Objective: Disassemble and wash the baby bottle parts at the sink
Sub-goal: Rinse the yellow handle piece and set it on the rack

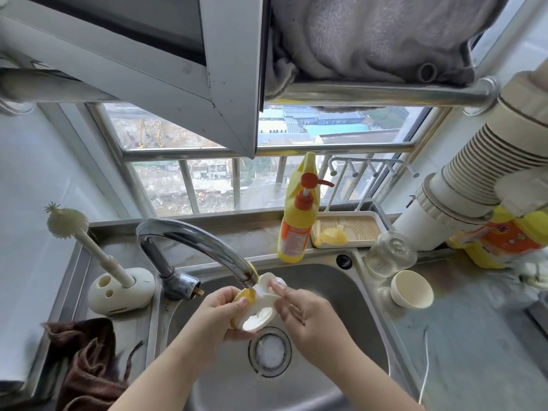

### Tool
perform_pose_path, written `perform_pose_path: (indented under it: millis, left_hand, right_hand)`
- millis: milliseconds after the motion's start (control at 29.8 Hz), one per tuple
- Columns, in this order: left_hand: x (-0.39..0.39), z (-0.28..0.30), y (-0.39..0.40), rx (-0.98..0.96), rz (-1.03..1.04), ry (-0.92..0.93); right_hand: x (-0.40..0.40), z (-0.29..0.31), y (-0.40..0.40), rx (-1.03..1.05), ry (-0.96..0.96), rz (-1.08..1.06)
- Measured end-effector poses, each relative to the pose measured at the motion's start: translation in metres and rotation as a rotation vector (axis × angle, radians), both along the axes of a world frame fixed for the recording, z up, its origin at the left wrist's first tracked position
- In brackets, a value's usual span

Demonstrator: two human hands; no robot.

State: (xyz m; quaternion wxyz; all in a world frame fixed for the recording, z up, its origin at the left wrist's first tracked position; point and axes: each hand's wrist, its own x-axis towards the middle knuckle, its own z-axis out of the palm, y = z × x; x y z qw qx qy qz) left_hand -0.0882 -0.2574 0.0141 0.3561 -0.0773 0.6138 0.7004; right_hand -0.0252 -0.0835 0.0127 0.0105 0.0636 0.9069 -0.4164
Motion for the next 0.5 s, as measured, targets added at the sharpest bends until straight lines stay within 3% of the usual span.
perform_pose_path:
  millis: [168,403,504]
  left_hand:
    - [0.005,0.004,0.004,-0.031,-0.029,0.125]
    - [0.006,0.003,0.003,0.103,0.073,-0.006]
    - [0.005,0.005,0.003,0.098,0.112,-0.04]
  right_hand:
    - [-0.003,0.006,0.002,-0.121,-0.002,-0.011]
    - [0.0,-0.001,-0.003,-0.133,-0.002,-0.026]
    - [0.002,-0.002,-0.006,0.01,-0.022,0.044]
